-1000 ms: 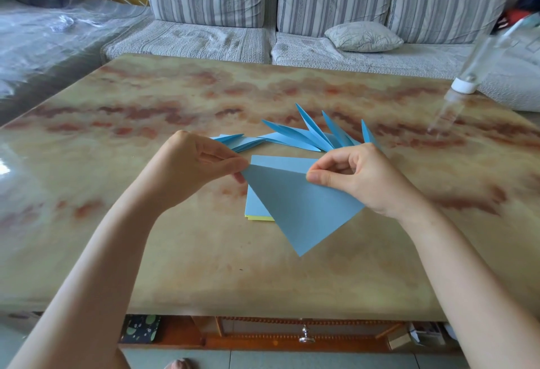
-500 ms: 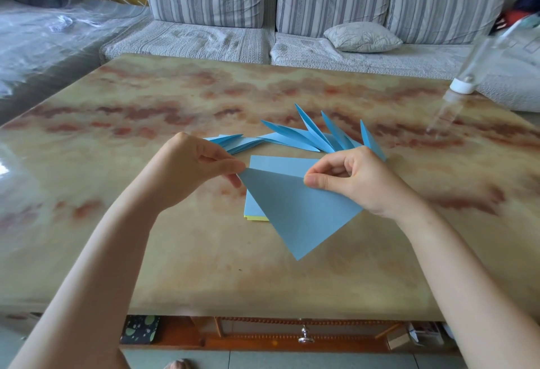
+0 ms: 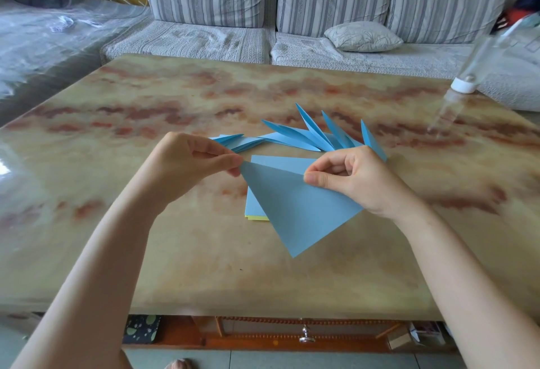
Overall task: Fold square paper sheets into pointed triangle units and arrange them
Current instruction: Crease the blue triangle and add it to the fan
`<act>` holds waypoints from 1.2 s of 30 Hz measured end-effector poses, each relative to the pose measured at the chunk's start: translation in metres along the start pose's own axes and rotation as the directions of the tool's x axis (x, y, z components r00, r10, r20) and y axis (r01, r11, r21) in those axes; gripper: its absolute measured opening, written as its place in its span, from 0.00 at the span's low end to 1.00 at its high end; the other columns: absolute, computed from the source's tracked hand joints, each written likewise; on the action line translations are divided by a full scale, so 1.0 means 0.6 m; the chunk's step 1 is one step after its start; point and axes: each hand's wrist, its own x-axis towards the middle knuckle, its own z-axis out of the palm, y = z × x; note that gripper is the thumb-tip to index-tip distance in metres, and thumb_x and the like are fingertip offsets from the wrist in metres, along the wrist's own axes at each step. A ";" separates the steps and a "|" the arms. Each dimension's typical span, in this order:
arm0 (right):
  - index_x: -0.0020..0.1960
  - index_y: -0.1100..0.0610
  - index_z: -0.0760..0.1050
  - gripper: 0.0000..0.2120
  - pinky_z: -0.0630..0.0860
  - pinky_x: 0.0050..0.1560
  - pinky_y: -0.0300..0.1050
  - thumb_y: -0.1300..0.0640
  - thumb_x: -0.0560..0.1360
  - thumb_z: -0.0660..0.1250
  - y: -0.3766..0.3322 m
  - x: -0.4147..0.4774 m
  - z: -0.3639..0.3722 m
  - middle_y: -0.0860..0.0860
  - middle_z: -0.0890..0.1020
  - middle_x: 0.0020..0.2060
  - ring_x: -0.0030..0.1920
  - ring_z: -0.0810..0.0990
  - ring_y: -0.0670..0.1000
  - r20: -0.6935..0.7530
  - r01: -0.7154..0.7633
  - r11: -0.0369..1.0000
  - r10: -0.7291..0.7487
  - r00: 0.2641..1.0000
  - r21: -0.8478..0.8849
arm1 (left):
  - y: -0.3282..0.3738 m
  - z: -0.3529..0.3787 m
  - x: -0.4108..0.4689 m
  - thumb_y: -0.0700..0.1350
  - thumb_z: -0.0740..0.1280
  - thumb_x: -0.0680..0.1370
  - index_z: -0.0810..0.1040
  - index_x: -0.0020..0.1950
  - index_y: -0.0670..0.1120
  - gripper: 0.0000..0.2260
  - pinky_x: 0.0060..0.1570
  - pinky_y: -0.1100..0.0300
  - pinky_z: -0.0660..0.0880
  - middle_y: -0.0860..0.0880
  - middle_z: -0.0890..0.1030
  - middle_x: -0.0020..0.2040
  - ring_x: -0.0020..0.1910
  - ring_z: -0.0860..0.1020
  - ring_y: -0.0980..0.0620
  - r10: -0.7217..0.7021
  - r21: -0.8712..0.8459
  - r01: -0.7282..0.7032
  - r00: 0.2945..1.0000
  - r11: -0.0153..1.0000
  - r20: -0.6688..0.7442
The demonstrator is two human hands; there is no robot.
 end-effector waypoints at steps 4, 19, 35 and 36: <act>0.39 0.52 0.81 0.04 0.72 0.42 0.28 0.60 0.71 0.73 0.008 -0.002 -0.009 0.42 0.84 0.32 0.36 0.80 0.38 -0.039 -0.022 0.999 0.021 0.999 -0.039 | -0.028 -0.020 0.010 0.55 0.75 0.67 0.85 0.36 0.58 0.03 0.45 0.56 0.68 0.49 0.84 0.38 0.39 0.74 0.50 -0.047 -0.066 0.041 0.995 0.997 -0.089; 0.41 0.53 0.82 0.02 0.74 0.56 0.46 0.57 0.72 0.72 0.023 0.003 0.007 0.50 0.86 0.37 0.41 0.82 0.46 -0.233 -0.043 0.972 0.097 0.968 0.229 | -0.006 0.052 0.001 0.50 0.64 0.79 0.80 0.57 0.48 0.11 0.48 0.58 0.80 0.49 0.86 0.46 0.45 0.84 0.54 -0.073 -0.259 0.100 0.991 0.961 0.111; 0.49 0.44 0.83 0.14 0.73 0.62 0.42 0.59 0.68 0.74 0.023 -0.002 -0.001 0.43 0.71 0.69 0.68 0.70 0.45 0.057 0.207 0.954 -0.224 0.973 0.216 | -0.012 0.068 0.002 0.38 0.65 0.78 0.80 0.53 0.48 0.07 0.35 0.67 0.77 0.54 0.85 0.40 0.36 0.82 0.58 -0.125 -0.408 0.181 0.979 0.895 0.160; 0.48 0.43 0.84 0.12 0.71 0.64 0.43 0.57 0.67 0.75 0.023 -0.002 0.001 0.41 0.70 0.69 0.68 0.69 0.45 0.078 0.202 0.955 -0.223 0.972 0.216 | -0.012 0.068 0.002 0.39 0.65 0.79 0.80 0.54 0.47 0.08 0.35 0.67 0.77 0.53 0.85 0.42 0.37 0.82 0.58 -0.125 -0.408 0.190 0.976 0.893 0.180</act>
